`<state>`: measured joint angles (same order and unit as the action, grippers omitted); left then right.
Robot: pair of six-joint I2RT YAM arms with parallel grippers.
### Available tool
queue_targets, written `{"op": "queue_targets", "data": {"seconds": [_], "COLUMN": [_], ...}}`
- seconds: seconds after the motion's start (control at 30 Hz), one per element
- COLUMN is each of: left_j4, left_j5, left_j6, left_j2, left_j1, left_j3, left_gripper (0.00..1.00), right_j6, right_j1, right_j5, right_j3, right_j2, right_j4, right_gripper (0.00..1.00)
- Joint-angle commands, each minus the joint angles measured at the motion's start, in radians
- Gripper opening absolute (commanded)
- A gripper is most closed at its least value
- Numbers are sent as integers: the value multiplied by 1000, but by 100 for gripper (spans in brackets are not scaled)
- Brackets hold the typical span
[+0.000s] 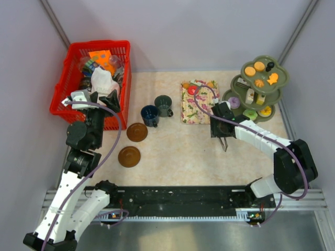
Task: Serve the afternoon tea
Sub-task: Place the clamp on the tray.
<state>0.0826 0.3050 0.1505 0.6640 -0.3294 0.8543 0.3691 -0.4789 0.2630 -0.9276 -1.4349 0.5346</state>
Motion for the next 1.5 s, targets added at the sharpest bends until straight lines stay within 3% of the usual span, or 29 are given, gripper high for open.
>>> {"op": "queue_targets", "data": {"seconds": [0.0, 0.73, 1.47], "left_j4": [43, 42, 43], "left_j5": [3, 6, 13], "left_j6": [-9, -14, -17], "left_j2": [0, -1, -1], "left_j1": [-2, -2, -2], "left_j3": [-1, -3, -4], "left_gripper": [78, 77, 77], "right_j6": [19, 28, -33], "right_j1": [3, 3, 5], "right_j5": [-1, -18, 30], "right_j3": [15, 76, -63], "right_j2": [27, -27, -145], "right_j4": [-71, -84, -108], "right_gripper": [50, 53, 54]}}
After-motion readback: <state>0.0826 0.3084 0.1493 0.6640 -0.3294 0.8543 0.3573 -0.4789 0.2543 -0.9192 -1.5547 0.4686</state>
